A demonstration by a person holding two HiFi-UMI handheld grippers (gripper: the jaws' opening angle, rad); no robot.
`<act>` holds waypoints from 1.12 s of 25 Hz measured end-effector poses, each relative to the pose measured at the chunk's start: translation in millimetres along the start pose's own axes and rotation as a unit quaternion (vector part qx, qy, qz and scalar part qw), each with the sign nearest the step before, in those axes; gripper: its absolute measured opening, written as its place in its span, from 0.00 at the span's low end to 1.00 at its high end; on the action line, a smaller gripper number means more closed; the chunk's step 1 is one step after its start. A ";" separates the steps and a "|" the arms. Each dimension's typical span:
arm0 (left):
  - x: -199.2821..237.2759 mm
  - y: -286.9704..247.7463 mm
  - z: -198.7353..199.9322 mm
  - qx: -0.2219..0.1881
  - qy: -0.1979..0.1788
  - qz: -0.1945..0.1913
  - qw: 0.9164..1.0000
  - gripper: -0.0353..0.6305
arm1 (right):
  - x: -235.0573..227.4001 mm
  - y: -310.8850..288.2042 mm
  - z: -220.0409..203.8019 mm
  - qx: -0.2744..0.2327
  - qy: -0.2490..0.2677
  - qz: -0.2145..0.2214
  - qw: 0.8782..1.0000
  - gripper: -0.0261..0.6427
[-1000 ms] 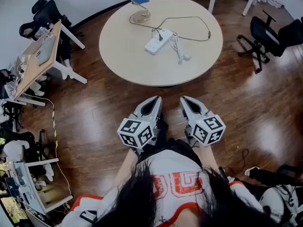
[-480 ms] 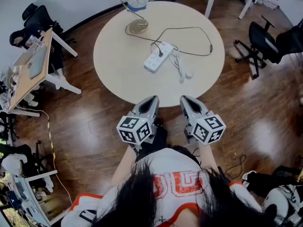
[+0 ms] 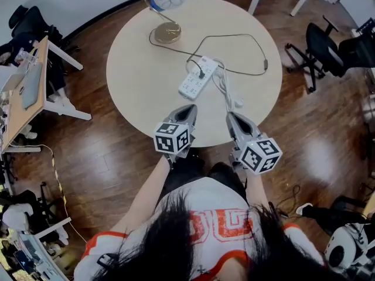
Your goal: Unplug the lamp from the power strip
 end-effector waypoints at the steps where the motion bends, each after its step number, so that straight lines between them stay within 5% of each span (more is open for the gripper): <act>1: 8.3 -8.4 1.3 0.004 -0.007 0.007 1.000 0.05 | -0.9 -1.5 -0.4 0.005 -0.001 -0.005 1.000 0.04; 10: 55.6 -86.9 13.8 0.049 -0.003 0.055 0.997 0.05 | -24.6 -14.6 7.9 0.045 0.007 -0.029 0.999 0.04; 23: 94.9 -132.3 -6.2 0.133 0.071 0.142 0.978 0.05 | -64.6 -89.6 38.4 0.113 0.076 0.026 0.990 0.04; 28: 93.8 -133.7 -10.3 0.145 0.082 0.158 0.973 0.05 | -72.6 -130.0 37.7 0.144 0.144 0.043 0.978 0.04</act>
Point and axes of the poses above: the fingertips, and each gripper's own axes: y backward along the fingers, x to its left, z out of its top, the point moved 9 cm from there along y, backward along the fingers, and after that the axes turned 9 degrees about -z, right-handed, at the moved point
